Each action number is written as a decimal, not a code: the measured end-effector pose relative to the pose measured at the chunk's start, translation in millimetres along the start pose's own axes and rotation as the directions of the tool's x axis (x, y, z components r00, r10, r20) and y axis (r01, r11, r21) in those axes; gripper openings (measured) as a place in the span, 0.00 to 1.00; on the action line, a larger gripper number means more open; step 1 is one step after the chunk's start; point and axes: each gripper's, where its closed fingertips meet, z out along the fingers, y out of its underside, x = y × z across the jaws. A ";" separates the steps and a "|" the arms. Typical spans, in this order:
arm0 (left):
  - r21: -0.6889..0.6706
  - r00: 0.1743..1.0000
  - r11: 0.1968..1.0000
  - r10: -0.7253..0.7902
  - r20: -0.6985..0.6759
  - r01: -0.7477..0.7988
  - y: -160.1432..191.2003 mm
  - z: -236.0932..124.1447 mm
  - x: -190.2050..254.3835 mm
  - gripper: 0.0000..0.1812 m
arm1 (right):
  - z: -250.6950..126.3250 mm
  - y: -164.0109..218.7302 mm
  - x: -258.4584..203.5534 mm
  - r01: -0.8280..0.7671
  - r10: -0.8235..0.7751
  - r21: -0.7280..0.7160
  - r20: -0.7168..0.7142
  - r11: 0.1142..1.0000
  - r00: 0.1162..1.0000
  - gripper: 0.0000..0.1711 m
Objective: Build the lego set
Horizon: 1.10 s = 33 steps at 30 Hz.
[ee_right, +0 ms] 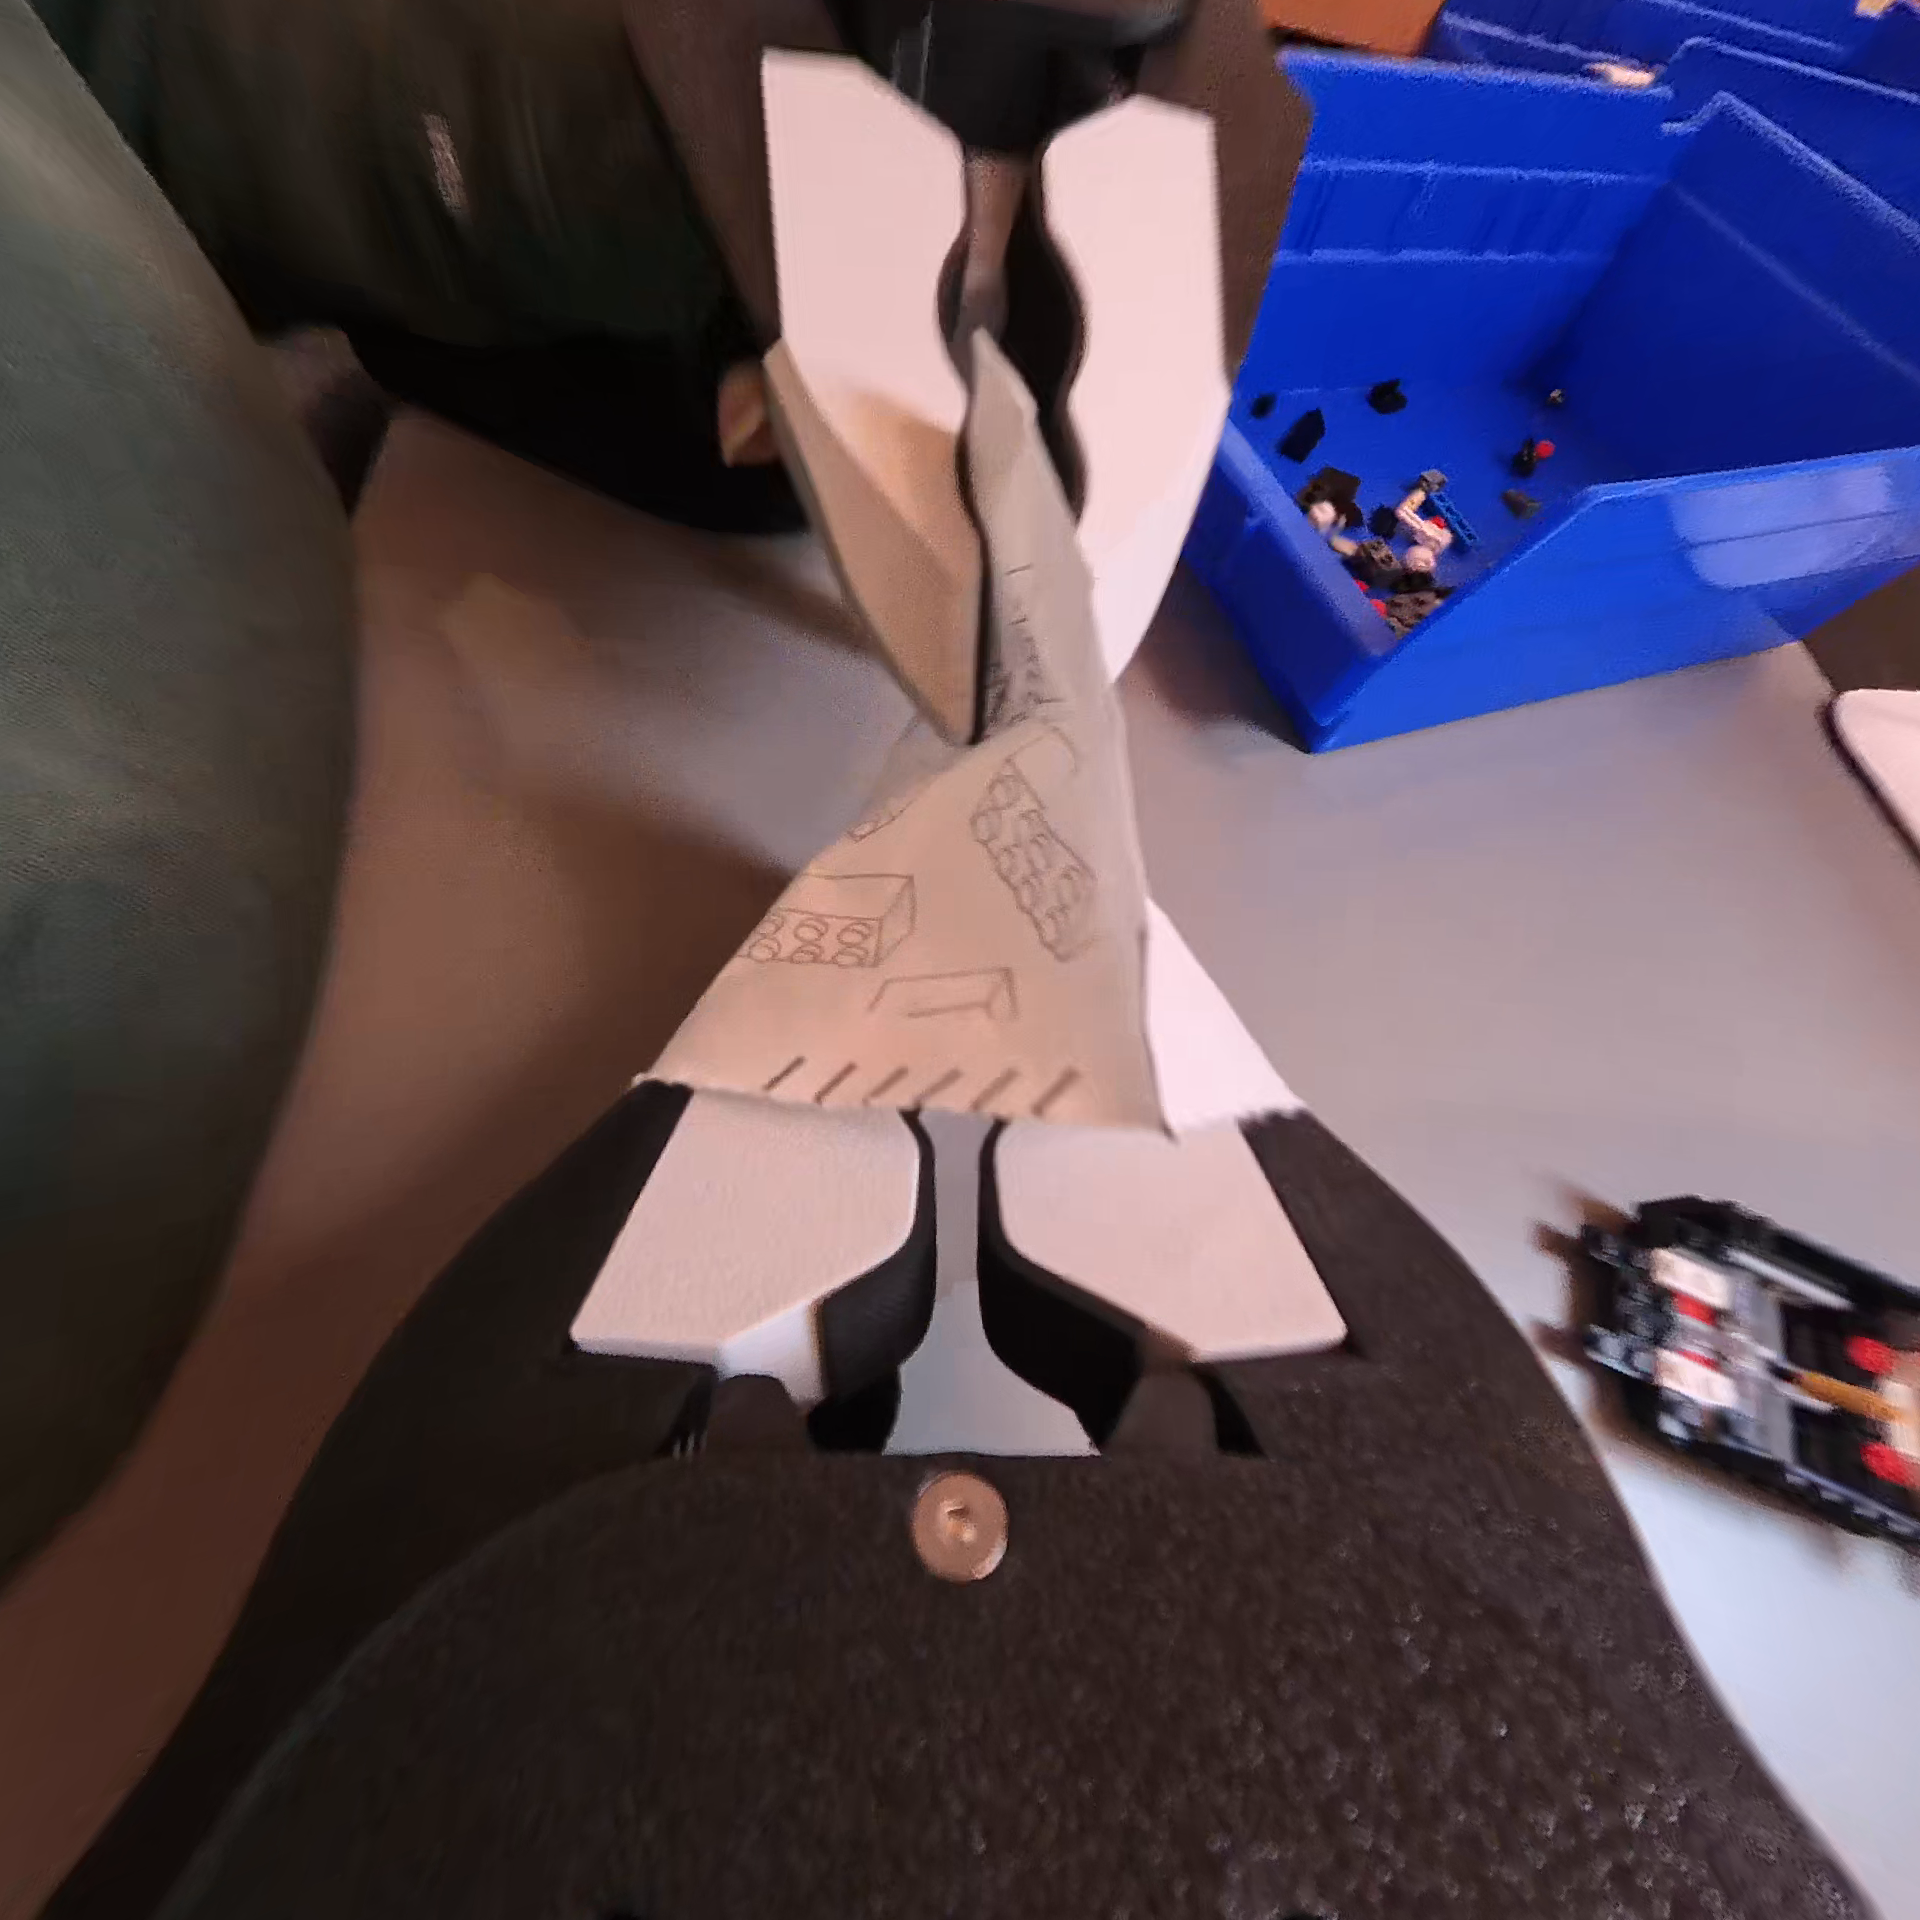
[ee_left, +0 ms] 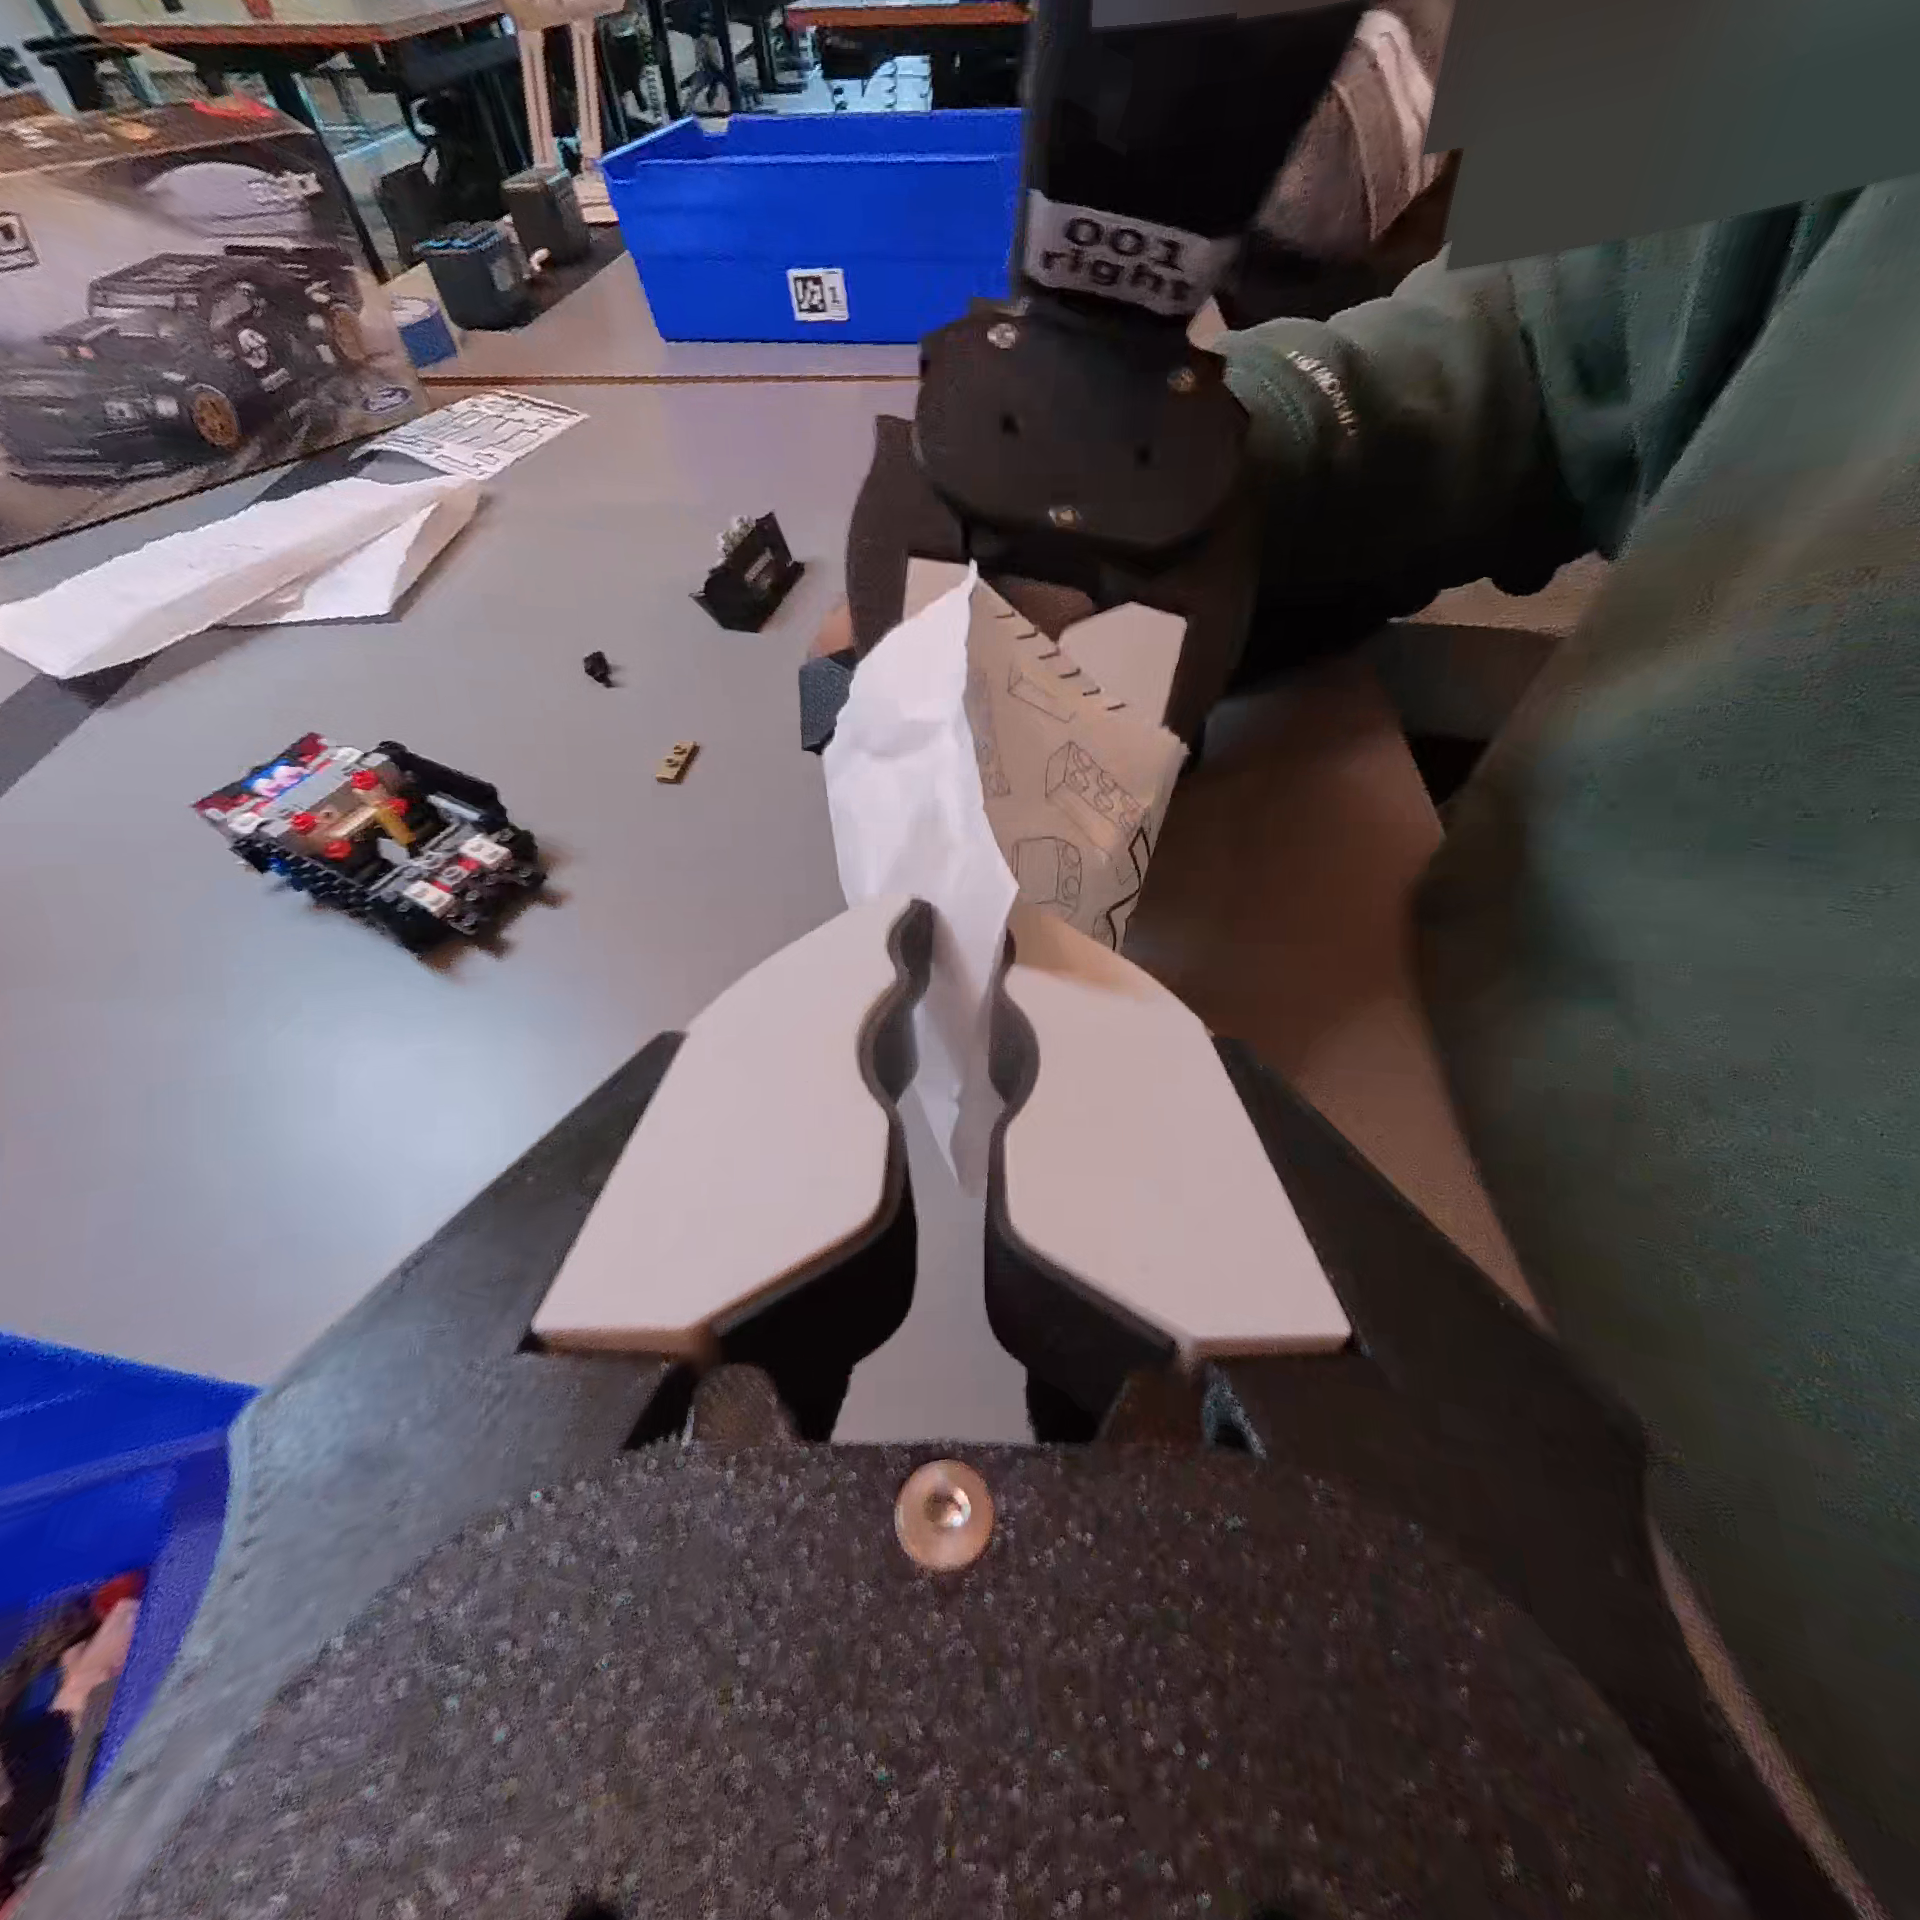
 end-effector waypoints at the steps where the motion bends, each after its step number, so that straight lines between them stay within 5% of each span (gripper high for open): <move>1: 0.004 1.000 1.000 -0.001 0.008 0.001 -1.4 -1.3 -3.0 0.04 | 1.1 3.1 3.8 0.043 -0.044 -0.033 -0.027 0.999 0.999 0.00; 15: 0.095 0.997 0.993 -0.068 0.048 0.064 -5.6 1.7 -8.6 0.00 | 14.5 -8.5 2.8 -0.085 0.085 0.061 0.012 0.994 0.996 0.01; 19: 0.074 0.995 0.995 -0.074 0.072 0.069 -0.6 3.9 -13.7 0.01 | 20.3 -3.6 -15.4 -0.085 0.082 0.016 0.125 0.996 0.989 0.17; 27: 0.116 0.995 0.990 -0.088 0.044 0.082 -5.7 2.2 -12.6 0.01 | 8.7 -15.8 -17.4 -0.072 0.056 0.089 0.171 0.993 0.984 0.27; 30: 0.291 0.986 0.945 -0.165 0.036 0.148 -23.6 -22.2 -28.4 0.00 | -23.9 -43.7 9.0 -0.181 0.143 0.268 0.154 0.946 0.978 0.36; 33: 0.594 0.943 0.752 -0.332 -0.033 0.286 -51.0 -73.7 -61.2 0.00 | -63.7 -62.8 46.7 -0.290 0.271 0.450 0.106 0.845 0.957 0.41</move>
